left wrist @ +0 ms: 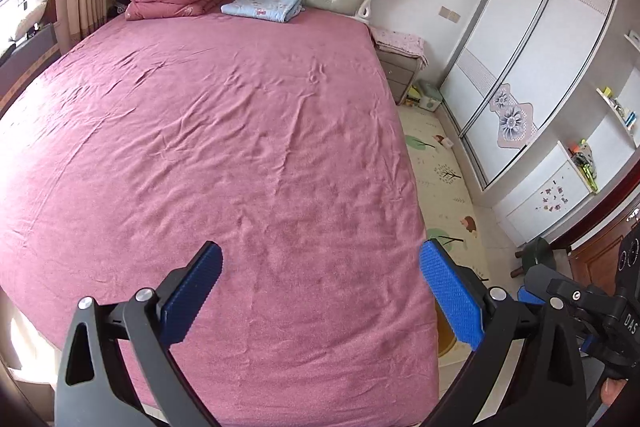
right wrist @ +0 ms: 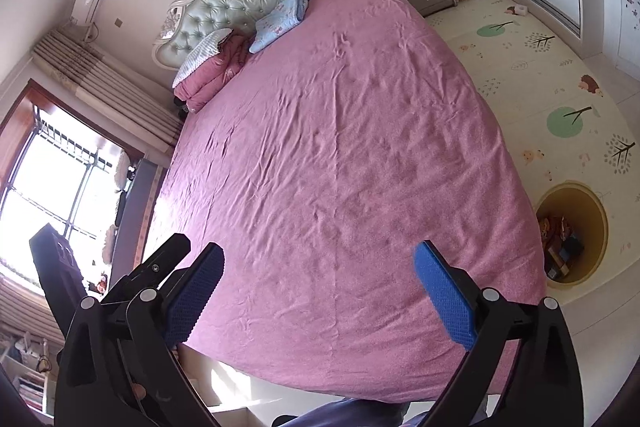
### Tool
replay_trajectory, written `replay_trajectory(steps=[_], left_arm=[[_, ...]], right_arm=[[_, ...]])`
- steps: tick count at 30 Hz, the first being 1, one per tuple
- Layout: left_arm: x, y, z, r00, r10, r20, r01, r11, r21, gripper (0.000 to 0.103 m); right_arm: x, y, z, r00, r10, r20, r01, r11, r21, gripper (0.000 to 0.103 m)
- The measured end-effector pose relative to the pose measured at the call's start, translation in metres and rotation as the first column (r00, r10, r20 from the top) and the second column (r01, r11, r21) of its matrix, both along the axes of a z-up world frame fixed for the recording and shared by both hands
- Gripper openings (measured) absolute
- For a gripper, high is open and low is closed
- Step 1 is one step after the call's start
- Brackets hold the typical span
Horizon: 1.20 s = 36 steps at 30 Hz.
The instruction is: Collect trash
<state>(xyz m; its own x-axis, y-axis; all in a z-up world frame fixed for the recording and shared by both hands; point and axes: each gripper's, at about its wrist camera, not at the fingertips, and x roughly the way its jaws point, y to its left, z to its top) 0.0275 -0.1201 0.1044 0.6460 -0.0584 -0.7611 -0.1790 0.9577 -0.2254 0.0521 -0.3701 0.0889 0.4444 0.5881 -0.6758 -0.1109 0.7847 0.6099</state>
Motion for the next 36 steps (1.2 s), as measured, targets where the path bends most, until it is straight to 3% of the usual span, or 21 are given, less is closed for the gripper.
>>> replay_trajectory(steps=[3,6,15,22,36], left_arm=[[0.001,0.007,-0.005,0.999,-0.019,-0.034,0.019,1.000,-0.019,0.099],[0.003,0.010,-0.010,0.997,-0.019,-0.079,0.022,0.999,0.034,0.099],[0.007,0.010,-0.001,0.998,-0.009,-0.068,0.020,0.987,0.162,0.099],[0.006,0.018,0.004,0.999,0.000,-0.035,0.004,0.991,0.135,0.099],[0.005,0.029,0.001,0.999,0.026,-0.035,-0.022,0.994,0.108,0.099]], right_arm=[[0.003,0.003,-0.002,1.000,-0.005,-0.010,0.005,1.000,0.003,0.093],[0.004,0.008,-0.003,1.000,0.007,-0.010,-0.006,1.000,0.015,0.093],[0.010,0.025,-0.004,1.000,0.024,-0.015,-0.025,0.996,-0.084,0.093],[0.005,0.030,0.009,0.999,0.027,0.037,-0.023,0.994,-0.103,0.093],[0.003,0.032,0.006,0.999,0.018,0.032,-0.015,0.994,-0.104,0.093]])
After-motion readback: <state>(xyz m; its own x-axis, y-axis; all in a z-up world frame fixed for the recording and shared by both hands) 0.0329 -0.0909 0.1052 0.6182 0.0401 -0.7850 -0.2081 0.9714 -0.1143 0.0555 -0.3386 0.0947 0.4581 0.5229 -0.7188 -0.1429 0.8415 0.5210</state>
